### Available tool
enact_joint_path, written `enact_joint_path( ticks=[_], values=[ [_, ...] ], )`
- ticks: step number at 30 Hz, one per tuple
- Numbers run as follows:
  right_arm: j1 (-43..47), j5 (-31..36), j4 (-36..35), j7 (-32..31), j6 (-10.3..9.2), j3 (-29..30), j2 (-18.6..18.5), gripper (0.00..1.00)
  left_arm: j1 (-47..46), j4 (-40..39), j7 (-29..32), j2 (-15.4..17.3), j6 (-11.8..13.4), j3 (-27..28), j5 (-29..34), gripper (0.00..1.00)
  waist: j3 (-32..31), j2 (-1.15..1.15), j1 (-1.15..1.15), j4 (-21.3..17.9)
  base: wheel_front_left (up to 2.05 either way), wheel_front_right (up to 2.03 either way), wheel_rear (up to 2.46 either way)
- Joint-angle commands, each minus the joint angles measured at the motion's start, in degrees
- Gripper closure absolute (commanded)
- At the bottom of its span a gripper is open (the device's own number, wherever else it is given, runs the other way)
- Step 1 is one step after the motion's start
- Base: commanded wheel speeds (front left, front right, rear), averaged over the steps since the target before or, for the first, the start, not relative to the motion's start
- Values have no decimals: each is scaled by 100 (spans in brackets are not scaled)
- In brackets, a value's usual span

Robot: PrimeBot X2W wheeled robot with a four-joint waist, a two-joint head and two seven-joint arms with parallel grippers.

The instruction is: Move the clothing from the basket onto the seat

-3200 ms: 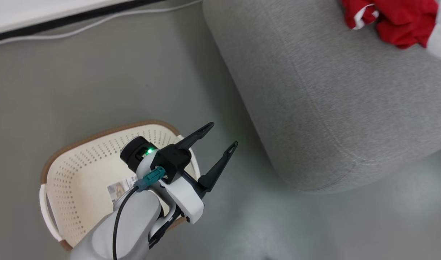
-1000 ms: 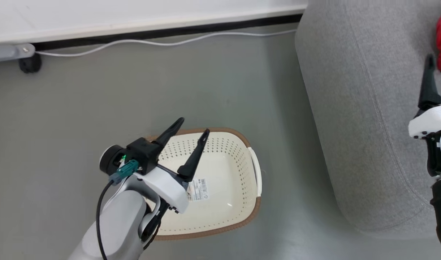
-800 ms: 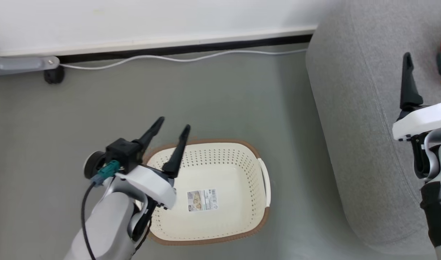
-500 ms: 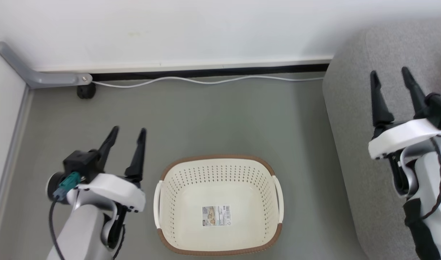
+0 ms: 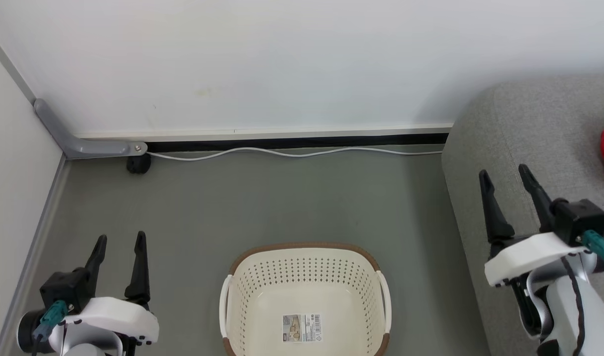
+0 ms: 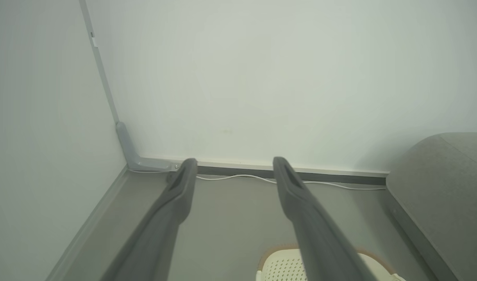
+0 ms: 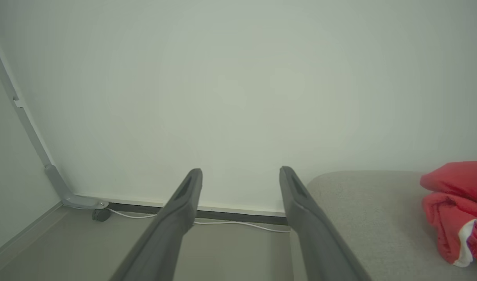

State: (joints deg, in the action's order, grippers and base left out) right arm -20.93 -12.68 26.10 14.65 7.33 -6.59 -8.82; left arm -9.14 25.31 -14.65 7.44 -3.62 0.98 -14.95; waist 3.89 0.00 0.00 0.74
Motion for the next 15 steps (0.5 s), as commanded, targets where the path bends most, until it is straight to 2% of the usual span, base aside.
enact_joint_path(
  ticks=[1,15],
  values=[
    [87,-23,-189,35,16,-116,25,0,-27,-190,-35,72,27,240,79,0,-66,0,0,-31,0,0,0],
    [990,189,-241,35,16,188,339,0,726,-620,-35,-259,-63,775,518,0,-251,0,0,-116,0,0,0]
  ],
)
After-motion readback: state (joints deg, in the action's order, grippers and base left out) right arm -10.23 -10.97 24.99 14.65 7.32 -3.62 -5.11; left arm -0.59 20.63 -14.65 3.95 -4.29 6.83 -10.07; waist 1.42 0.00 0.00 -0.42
